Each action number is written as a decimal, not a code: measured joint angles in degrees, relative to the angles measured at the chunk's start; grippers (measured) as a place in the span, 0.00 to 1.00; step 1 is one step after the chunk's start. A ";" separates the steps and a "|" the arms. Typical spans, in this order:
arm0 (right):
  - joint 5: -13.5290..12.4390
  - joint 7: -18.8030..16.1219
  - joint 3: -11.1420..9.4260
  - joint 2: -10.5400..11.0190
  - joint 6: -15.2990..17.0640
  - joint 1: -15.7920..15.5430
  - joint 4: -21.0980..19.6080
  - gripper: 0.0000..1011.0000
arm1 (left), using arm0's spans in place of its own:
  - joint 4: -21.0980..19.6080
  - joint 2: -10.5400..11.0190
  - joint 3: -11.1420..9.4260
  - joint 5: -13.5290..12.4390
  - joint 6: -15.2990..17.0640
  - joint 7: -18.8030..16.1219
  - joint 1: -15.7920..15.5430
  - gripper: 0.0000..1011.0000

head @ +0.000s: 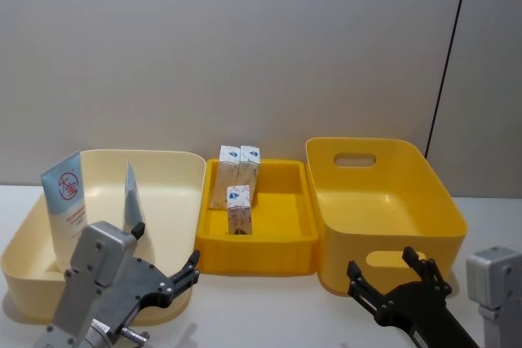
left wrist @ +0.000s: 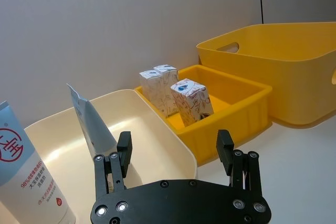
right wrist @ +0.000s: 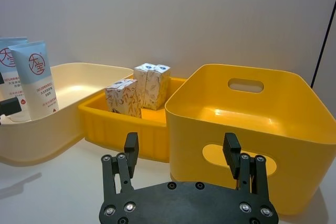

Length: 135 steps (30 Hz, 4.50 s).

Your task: Bimanual collaborative sorting of washing and personal care products

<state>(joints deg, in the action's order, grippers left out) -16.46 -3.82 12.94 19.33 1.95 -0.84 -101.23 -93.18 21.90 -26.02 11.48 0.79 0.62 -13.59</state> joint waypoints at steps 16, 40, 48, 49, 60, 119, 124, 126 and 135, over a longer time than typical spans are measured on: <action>0.00 0.00 0.00 0.00 0.00 0.00 0.00 0.99 | 0.00 0.00 0.00 0.00 0.00 0.00 0.00 0.99; 0.00 0.00 0.00 0.00 0.00 0.00 0.00 0.99 | 0.00 0.00 -0.01 0.00 0.00 0.00 0.00 0.99; 0.01 0.00 0.00 -0.03 0.07 0.01 -0.01 0.99 | 0.00 0.00 0.00 0.00 0.00 0.00 0.00 0.99; 0.02 0.00 0.00 -0.04 0.18 0.01 -0.03 0.99 | 0.00 0.00 0.00 0.00 0.00 0.00 0.00 0.99; -0.91 0.79 0.44 -0.66 11.28 2.43 -4.82 0.99 | 0.00 0.00 0.00 0.00 0.00 0.00 0.00 0.99; 4.36 11.69 14.00 -19.39 45.49 42.43 25.92 0.99 | 0.00 0.00 0.00 0.00 0.00 0.00 0.00 0.99; 4.62 11.85 13.38 -20.25 39.18 42.43 29.60 0.99 | 0.00 0.00 0.00 0.00 0.00 0.00 0.00 0.99; 4.62 11.83 13.14 -20.45 37.85 42.44 30.47 0.99 | 0.00 0.00 0.00 0.00 0.00 0.00 0.00 0.99; 3.75 10.30 11.68 -21.63 33.04 43.94 36.82 0.99 | 0.00 0.00 0.00 0.00 0.00 0.00 0.00 0.99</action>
<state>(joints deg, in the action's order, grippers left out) -12.71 6.47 24.62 -2.29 35.00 43.10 -64.41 -93.18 21.90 -26.02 11.48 0.79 0.62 -13.59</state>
